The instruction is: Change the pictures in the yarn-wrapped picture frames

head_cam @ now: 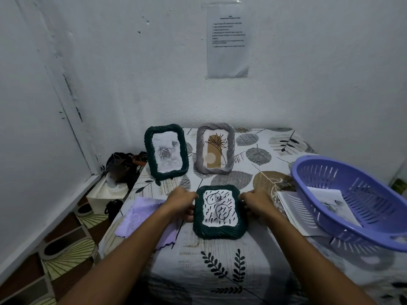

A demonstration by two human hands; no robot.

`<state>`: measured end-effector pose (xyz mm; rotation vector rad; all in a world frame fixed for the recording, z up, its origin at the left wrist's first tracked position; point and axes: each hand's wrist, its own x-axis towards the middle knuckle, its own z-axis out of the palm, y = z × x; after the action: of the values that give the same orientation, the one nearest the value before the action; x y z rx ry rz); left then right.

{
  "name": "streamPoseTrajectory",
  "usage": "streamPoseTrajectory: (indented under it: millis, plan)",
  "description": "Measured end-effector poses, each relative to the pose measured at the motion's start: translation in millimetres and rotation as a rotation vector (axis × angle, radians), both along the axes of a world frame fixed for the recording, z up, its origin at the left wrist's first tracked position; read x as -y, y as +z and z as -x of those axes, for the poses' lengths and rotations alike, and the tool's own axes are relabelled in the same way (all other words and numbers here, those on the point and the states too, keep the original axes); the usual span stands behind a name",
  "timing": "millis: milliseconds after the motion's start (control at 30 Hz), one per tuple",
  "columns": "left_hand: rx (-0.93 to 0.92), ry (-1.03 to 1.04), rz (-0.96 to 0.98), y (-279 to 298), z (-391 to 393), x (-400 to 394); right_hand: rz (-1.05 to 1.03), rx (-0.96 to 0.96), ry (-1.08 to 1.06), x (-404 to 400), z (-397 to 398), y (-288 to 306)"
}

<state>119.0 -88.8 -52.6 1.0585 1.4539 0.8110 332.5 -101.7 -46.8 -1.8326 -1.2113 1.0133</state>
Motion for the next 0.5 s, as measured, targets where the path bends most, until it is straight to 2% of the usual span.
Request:
streamPoseTrajectory:
  millis: [233, 400, 500]
  plan:
    - [-0.012, -0.004, -0.016, -0.5, 0.7, 0.7, -0.087, 0.157, 0.082, 3.6, 0.2, -2.9]
    - [-0.066, -0.062, -0.057, 2.1, 1.2, 5.0, -0.120, 0.449, 0.152, 13.2, 10.2, -2.8]
    - [-0.178, -0.043, -0.162, 9.4, 14.5, 11.1, -0.216, 0.494, 0.208, 15.7, 29.7, 1.6]
